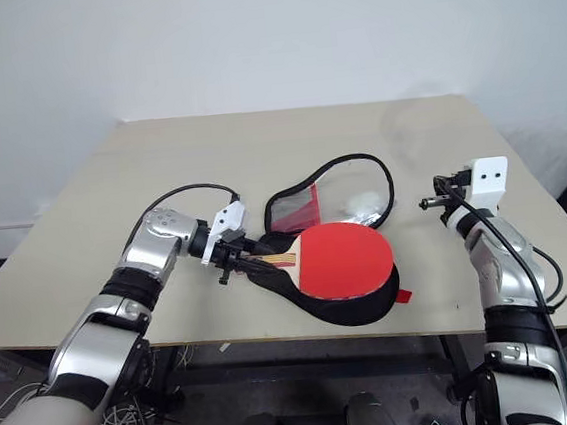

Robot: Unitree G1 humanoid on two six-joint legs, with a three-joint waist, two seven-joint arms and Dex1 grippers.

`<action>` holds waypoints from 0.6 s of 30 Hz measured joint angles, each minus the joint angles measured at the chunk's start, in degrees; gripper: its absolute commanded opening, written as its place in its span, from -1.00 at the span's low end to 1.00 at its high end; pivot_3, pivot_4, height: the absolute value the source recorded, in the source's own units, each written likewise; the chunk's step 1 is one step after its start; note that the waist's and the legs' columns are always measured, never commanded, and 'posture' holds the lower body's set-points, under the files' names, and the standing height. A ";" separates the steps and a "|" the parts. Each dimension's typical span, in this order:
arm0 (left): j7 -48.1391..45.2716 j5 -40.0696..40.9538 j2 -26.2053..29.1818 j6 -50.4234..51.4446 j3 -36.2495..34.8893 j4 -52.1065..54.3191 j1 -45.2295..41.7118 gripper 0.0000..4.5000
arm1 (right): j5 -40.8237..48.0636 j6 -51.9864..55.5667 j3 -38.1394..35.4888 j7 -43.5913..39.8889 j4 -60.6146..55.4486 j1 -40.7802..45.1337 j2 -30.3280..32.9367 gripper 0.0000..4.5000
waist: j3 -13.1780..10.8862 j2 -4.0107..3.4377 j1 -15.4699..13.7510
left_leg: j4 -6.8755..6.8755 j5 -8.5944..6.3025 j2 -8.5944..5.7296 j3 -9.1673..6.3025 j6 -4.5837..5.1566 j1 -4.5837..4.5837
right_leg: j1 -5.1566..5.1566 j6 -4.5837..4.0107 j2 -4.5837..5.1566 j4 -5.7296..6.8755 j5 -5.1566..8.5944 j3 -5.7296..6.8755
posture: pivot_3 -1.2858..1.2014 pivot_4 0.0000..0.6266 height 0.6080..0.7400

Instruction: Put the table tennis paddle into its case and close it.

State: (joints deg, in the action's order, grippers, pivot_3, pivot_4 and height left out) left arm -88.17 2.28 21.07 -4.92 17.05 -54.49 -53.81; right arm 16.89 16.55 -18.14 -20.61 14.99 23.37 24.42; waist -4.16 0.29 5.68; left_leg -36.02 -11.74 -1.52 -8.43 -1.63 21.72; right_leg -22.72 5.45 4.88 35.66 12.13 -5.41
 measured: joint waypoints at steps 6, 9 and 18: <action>0.17 -3.60 -2.83 -5.15 0.01 -8.33 -3.83 -0.52 | 1.16 1.76 -0.98 1.93 -5.17 -4.00 -0.38 -1.00 | -0.02 0.04 -0.10 | 0.00 0.00 0.00 0.00 0.00 0.03 | -0.01 0.01 0.01 -0.01 0.00 0.00 | 0.03 -1.00 1.00; 0.28 -5.41 -3.51 -7.93 0.20 -11.19 -4.66 -0.52 | 1.38 2.41 -1.30 2.62 -7.13 -5.55 -0.45 -1.00 | -0.03 0.04 -0.13 | 0.00 0.00 0.00 -0.01 0.00 0.04 | -0.03 0.01 0.01 0.00 0.00 0.00 | 0.03 -1.00 1.00; 3.22 -11.29 -4.55 -14.11 1.75 -16.51 -7.37 -0.52 | 2.66 3.99 -1.81 4.26 -11.56 -8.25 -0.57 -1.00 | -0.05 0.09 -0.55 | -0.03 0.00 -0.01 -0.01 0.00 0.05 | -0.01 0.02 0.01 0.00 0.00 0.00 | 0.03 -1.00 1.00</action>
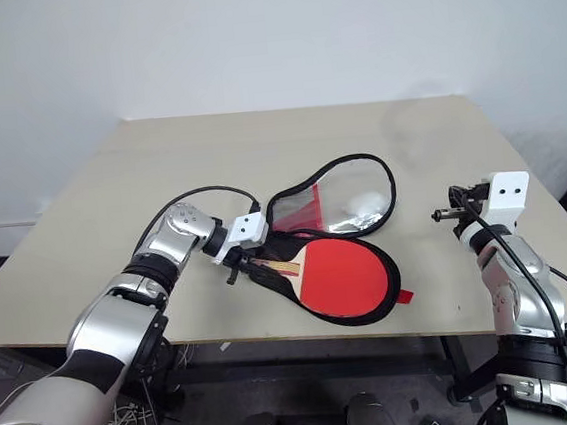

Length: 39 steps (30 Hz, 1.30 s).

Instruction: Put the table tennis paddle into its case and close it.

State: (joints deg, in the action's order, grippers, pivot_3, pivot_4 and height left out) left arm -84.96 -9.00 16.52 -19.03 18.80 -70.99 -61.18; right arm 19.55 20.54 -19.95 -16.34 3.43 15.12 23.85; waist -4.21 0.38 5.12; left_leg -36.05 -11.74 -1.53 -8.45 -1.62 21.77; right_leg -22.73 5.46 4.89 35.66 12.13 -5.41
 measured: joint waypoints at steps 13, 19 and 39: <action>2.64 -3.46 -0.77 -3.23 0.00 -2.17 -1.09 -0.52 | 0.55 0.63 0.03 1.21 -1.15 -1.39 -1.09 -1.00 | 0.00 0.01 -0.46 | -0.01 0.00 0.00 0.00 0.00 -0.01 | 0.01 0.01 0.00 0.01 0.00 0.00 | 0.03 -1.00 1.00; 3.28 -4.00 -0.89 -4.40 -0.01 -3.13 -2.43 -0.52 | 0.68 1.07 0.12 1.34 -2.17 -1.94 -1.28 -1.00 | -0.01 0.01 -0.49 | -0.03 0.01 0.00 0.00 0.01 -0.02 | 0.02 0.01 0.00 0.01 0.00 0.00 | 0.03 -1.00 1.00; 3.55 -4.36 -2.31 -6.91 -1.68 -3.53 -2.50 -0.52 | 0.73 1.94 0.13 2.38 -5.07 -4.54 -2.60 -1.00 | 0.00 0.01 -1.09 | -0.04 0.01 0.00 0.00 0.01 -0.02 | 0.07 0.01 0.00 0.01 0.00 0.00 | 0.03 -1.00 1.00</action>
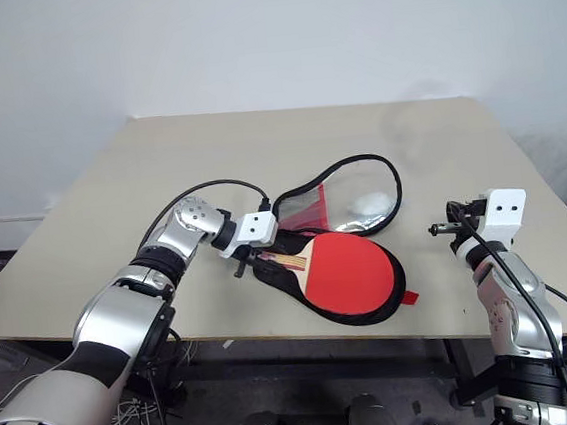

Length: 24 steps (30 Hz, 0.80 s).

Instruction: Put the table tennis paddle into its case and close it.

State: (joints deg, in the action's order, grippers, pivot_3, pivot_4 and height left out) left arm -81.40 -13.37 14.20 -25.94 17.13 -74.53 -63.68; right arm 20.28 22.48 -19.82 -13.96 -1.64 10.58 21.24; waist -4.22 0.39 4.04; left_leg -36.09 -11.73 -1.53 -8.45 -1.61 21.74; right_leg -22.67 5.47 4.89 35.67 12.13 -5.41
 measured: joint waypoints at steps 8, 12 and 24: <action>-1.44 0.42 -0.70 -0.20 -0.71 0.01 -0.09 -0.52 | 0.00 0.15 0.00 0.00 0.00 0.00 0.00 -1.00 | 0.00 0.00 0.01 | 0.00 0.00 0.00 0.00 0.00 -0.01 | 0.00 0.00 0.00 0.00 0.00 0.00 | 0.03 -1.00 1.00; -1.36 0.41 -0.73 -0.52 -0.72 0.01 -0.29 -0.52 | 0.00 0.20 0.00 0.01 -0.12 -0.07 -0.02 -1.00 | 0.00 0.00 0.01 | 0.00 0.00 0.00 0.01 0.00 -0.02 | 0.01 0.00 0.00 0.01 0.00 0.00 | 0.03 -1.00 1.00; 0.89 -1.68 -0.91 -0.33 -0.29 -0.74 -0.31 -0.52 | 2.25 2.02 -0.02 -2.45 -3.26 -2.33 0.16 -1.00 | 0.00 0.00 0.02 | -0.03 0.00 0.00 0.01 0.00 -0.04 | 0.05 0.00 0.00 0.01 0.00 0.00 | 0.03 -1.00 1.00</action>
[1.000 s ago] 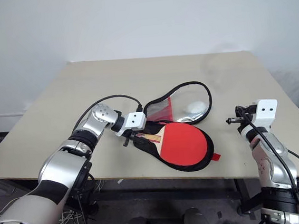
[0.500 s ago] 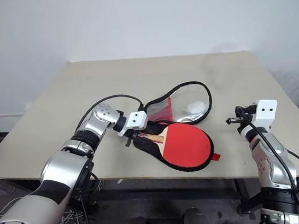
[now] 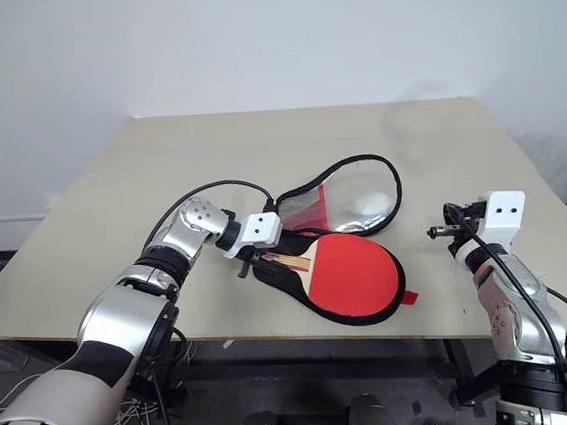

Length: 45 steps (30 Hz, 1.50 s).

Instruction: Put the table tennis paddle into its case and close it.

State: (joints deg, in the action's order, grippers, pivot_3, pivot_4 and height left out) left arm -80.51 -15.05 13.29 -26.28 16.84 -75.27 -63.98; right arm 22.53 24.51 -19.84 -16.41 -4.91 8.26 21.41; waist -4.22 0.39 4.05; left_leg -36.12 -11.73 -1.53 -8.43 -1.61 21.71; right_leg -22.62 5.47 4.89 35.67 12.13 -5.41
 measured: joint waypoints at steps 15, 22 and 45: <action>1.12 -1.09 -0.54 0.90 0.08 -0.98 -0.01 -0.52 | 10.37 8.77 0.25 -21.26 -4.48 -6.69 13.44 -1.00 | -0.04 0.09 -0.05 | -0.15 -0.01 0.01 0.00 -0.01 -0.01 | 0.09 0.01 0.01 -0.01 0.01 0.02 | 0.03 -1.00 1.00; 1.17 -1.18 -0.61 1.66 0.07 -1.04 -0.04 -0.52 | 14.79 12.18 -0.20 -27.80 -4.71 -6.66 16.59 -1.00 | -0.08 0.17 -0.09 | -0.31 -0.02 0.02 0.01 -0.03 0.02 | 0.12 -0.05 0.02 -0.01 0.06 0.04 | 0.03 -1.00 1.00; 2.55 -2.32 -0.87 3.90 0.00 -1.19 -1.62 0.76 | 17.00 14.11 0.35 -32.54 -5.37 -7.23 18.23 -1.00 | -0.18 0.34 -0.13 | -0.40 -0.03 0.02 0.01 -0.03 0.05 | 0.13 0.03 0.03 0.00 0.02 0.05 | 0.03 -1.00 1.00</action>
State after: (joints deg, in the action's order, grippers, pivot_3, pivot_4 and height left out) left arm -77.96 -17.37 12.43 -22.38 16.84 -76.46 -65.61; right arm 39.53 38.61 -19.49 -48.95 -10.27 1.03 39.64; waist -4.40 0.73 3.92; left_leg -36.51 -11.76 -1.51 -8.43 -1.64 21.76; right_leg -22.49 5.50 4.91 35.67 12.15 -5.36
